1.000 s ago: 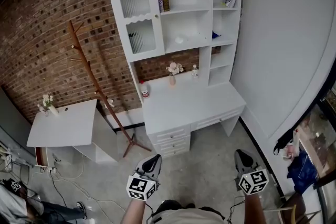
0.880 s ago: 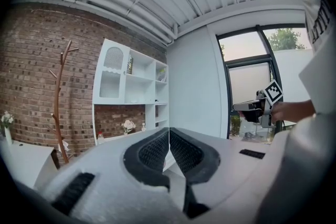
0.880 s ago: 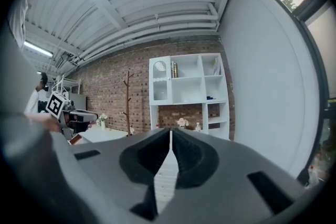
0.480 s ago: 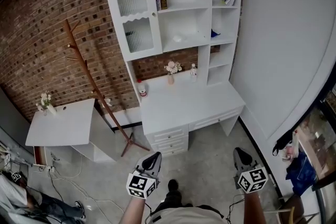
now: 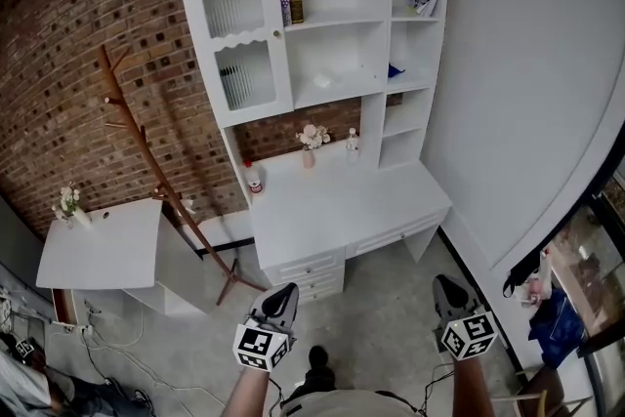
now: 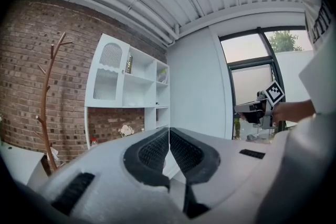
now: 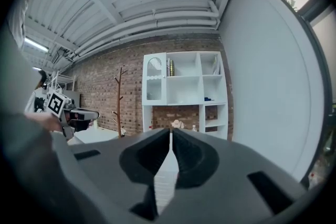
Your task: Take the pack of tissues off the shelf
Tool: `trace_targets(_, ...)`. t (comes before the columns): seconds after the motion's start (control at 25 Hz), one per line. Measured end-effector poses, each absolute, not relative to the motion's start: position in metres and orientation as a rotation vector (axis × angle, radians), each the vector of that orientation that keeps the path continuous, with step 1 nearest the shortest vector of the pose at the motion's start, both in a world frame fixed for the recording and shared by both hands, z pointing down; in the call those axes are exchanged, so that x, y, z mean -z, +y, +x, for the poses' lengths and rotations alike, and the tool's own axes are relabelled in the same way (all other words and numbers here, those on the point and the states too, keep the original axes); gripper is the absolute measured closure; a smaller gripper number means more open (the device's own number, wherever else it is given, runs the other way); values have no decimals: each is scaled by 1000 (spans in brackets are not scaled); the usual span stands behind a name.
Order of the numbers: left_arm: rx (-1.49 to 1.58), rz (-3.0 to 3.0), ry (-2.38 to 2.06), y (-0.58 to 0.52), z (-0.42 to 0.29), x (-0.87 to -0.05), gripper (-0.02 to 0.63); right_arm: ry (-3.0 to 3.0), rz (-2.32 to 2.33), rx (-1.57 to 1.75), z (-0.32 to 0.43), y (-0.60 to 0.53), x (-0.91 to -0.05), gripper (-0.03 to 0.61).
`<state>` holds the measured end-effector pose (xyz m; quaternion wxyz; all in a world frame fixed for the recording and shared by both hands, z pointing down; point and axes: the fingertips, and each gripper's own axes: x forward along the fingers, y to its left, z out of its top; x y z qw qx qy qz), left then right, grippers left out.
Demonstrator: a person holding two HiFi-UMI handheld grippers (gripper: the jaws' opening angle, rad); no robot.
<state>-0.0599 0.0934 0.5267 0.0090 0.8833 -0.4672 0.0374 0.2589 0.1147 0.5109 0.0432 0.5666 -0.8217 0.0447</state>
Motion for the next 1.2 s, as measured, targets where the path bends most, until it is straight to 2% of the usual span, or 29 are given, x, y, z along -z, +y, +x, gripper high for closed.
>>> trace_targets(1.2,-112,2797,-1288,-132,-131,-537,588,-2417,1821,-140,172,-83,-510,545)
